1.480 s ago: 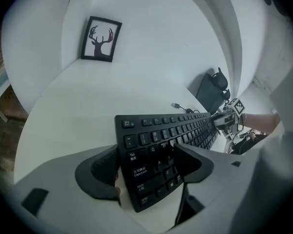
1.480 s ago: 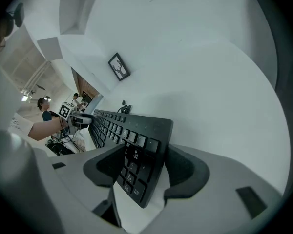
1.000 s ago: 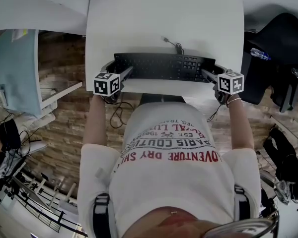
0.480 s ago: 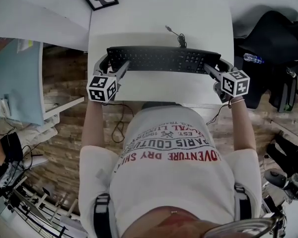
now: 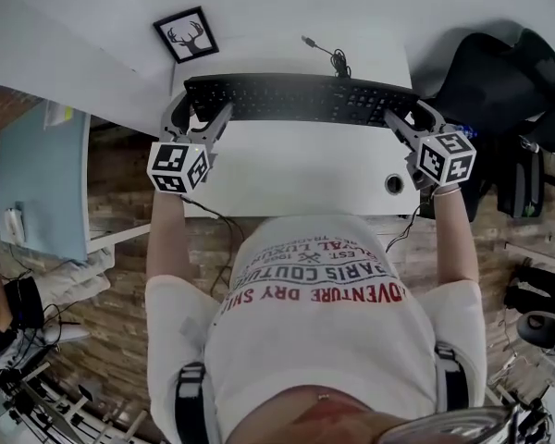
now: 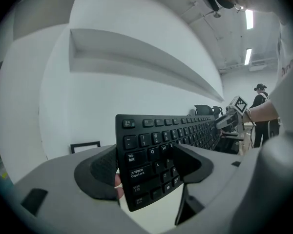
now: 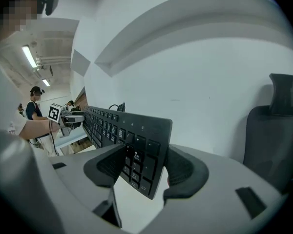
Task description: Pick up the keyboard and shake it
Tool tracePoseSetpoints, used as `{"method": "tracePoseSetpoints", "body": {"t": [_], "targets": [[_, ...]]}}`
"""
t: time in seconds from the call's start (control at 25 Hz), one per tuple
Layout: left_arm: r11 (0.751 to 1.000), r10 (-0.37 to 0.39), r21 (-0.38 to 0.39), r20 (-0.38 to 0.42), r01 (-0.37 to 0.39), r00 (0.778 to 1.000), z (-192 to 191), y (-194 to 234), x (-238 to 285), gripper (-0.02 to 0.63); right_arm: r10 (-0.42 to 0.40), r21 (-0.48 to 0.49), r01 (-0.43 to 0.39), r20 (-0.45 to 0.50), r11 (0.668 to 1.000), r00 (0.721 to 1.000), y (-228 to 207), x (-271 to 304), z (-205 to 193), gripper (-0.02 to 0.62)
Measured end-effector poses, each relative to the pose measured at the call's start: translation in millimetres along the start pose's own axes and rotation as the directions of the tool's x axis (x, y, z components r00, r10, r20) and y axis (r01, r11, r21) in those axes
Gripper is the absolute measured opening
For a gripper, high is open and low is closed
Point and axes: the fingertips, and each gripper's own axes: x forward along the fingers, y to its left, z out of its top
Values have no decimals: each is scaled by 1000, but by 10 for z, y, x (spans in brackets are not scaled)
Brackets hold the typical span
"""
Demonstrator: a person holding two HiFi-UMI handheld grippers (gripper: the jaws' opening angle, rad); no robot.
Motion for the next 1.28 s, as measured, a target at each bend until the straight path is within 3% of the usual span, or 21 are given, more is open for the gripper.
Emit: {"method": "tracePoseSetpoints", "body": {"t": [0.28, 0.52, 0.88, 1.0, 1.16, 1.28], "targets": [[999, 11, 45, 60, -14, 998, 281, -61, -25, 353, -37, -65, 41, 62, 997, 997, -18, -165, 242, 267], [993, 31, 104, 229, -57, 973, 649, -28, -223, 354, -77, -181, 120, 227, 976, 971, 95, -284, 560, 267], [983, 53, 150, 342, -110, 938, 840, 0, -449, 354, -64, -357, 269, 494, 895, 867, 325, -489, 834, 267], [982, 49, 156, 338, -107, 940, 770, -10, -485, 354, -69, -404, 337, 549, 850, 833, 381, -545, 861, 266], [975, 41, 194, 311, -106, 949, 677, -79, -487, 354, -68, -398, 415, 650, 818, 757, 511, -688, 1028, 265], [978, 41, 185, 298, -99, 954, 628, -86, -478, 354, -66, -404, 428, 660, 809, 748, 539, -709, 1035, 265]]}}
